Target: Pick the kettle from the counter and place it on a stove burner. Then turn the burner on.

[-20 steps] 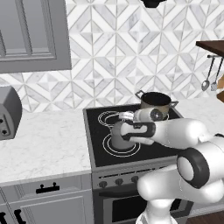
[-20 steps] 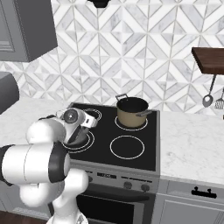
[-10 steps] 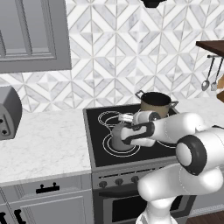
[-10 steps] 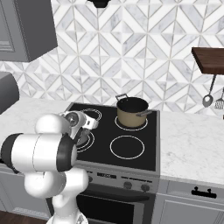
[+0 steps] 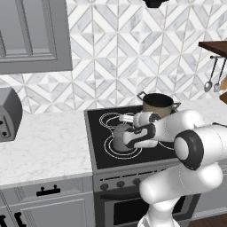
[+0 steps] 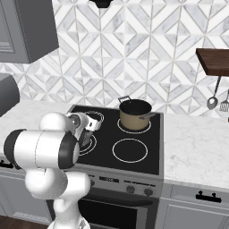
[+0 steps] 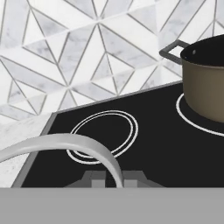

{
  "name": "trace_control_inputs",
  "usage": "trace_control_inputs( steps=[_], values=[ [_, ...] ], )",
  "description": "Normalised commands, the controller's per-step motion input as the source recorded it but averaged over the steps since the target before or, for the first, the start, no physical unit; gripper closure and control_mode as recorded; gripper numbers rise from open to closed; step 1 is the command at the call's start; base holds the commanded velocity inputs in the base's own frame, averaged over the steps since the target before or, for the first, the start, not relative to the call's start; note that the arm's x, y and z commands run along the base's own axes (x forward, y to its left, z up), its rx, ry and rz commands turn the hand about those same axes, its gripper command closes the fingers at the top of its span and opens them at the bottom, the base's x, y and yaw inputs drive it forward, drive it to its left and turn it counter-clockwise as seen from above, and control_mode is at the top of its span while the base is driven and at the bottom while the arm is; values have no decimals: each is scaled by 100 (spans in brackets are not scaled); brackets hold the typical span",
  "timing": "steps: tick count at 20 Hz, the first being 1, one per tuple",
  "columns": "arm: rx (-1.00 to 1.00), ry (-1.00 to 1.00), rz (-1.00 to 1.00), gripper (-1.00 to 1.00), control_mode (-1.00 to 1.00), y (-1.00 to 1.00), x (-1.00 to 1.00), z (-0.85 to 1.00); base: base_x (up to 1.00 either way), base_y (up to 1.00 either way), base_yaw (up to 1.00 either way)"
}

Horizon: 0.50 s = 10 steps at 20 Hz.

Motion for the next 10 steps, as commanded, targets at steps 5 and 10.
trace_control_inputs(
  steps=[5, 10],
  values=[
    [-1, 0, -5, 100, -100, 33, 4, 0, 0, 0, 0],
    [-1, 3, -6, 100, -100, 31, 3, 0, 0, 0, 0]
  ],
)
